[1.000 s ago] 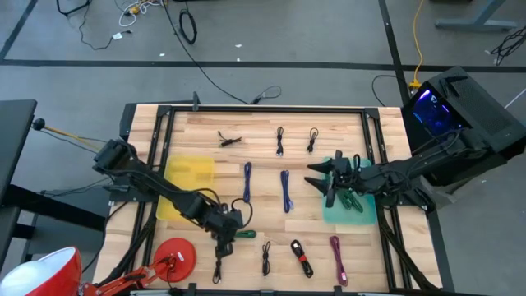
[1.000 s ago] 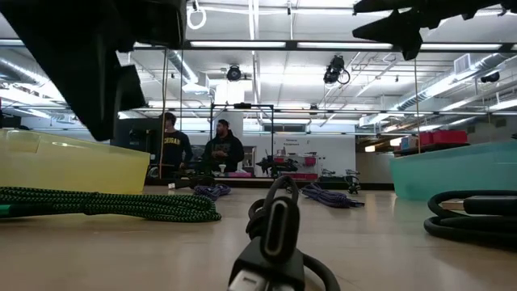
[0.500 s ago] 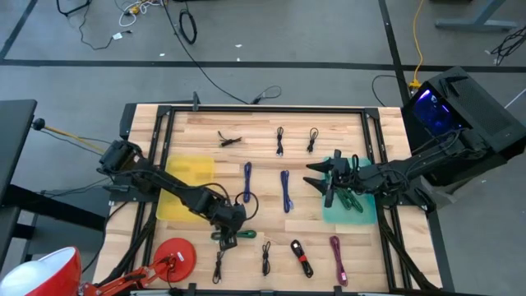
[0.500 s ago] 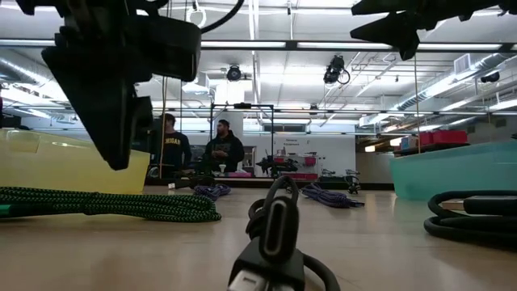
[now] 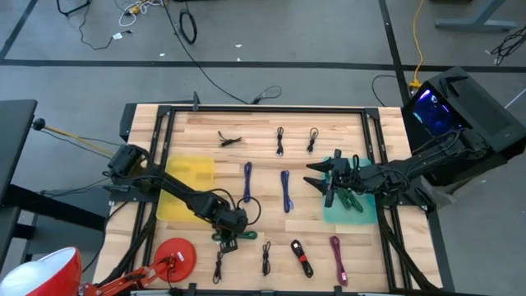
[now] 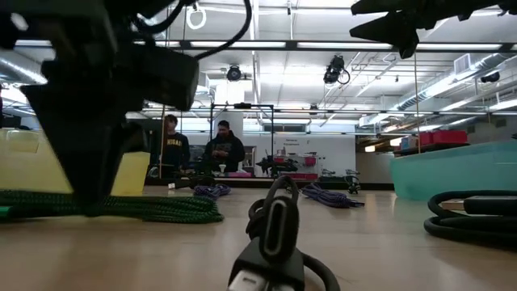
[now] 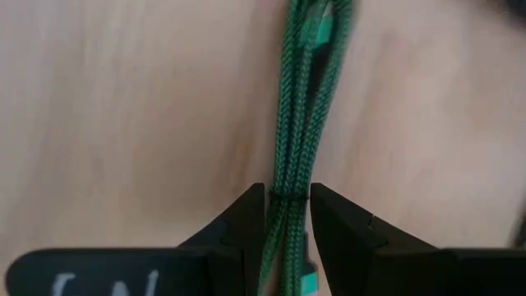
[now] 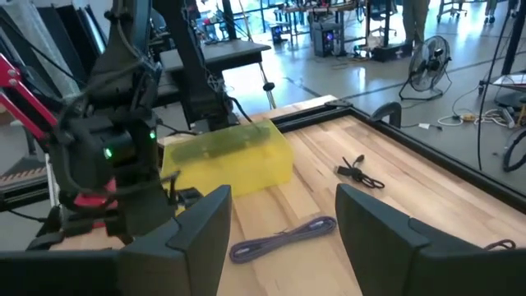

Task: Pick & Place USB Port
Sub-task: Put the green and black charger cable into the light green bin

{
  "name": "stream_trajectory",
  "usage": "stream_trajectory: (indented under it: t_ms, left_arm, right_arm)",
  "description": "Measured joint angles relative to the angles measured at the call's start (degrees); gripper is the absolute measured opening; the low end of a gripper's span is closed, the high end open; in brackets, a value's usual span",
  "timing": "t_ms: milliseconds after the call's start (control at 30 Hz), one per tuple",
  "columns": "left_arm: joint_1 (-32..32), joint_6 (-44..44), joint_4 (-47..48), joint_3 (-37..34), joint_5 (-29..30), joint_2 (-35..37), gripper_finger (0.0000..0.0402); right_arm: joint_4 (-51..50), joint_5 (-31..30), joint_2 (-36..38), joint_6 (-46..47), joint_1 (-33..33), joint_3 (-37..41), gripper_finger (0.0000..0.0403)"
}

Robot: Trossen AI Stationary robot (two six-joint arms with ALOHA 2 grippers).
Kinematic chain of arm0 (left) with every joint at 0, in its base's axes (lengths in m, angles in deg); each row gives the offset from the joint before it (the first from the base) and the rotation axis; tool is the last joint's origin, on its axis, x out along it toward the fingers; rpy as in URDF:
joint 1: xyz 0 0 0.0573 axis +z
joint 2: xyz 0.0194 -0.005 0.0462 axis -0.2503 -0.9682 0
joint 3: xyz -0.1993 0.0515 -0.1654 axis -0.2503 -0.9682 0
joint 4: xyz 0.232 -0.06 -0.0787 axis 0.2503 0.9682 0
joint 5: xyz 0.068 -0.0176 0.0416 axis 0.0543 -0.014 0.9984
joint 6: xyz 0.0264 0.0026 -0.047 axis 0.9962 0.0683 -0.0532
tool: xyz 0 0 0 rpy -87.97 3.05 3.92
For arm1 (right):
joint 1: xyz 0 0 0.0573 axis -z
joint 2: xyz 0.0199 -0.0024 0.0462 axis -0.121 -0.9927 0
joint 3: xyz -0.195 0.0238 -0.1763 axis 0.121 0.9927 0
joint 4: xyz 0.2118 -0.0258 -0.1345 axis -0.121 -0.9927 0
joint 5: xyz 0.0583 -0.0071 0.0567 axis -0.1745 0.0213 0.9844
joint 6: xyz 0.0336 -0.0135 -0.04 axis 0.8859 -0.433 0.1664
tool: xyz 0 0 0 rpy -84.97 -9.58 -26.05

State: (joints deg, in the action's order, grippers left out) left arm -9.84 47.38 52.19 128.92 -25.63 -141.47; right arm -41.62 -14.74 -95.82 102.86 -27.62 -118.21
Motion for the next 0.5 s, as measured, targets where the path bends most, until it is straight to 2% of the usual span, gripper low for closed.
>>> stream_trajectory:
  t_ms: [333, 500]
  left_arm:
    - [0.04, -1.31, -0.26, 0.31, -0.12, -3.56, 0.0096]
    - [0.15, -1.60, -0.10, 0.22, 0.04, -3.53, 0.0024]
  right_arm:
    - [-0.20, -0.02, -0.02, -0.13, 0.02, 0.00, 0.0219]
    - [-0.21, -0.02, -0.01, -0.15, 0.02, 0.00, 0.0219]
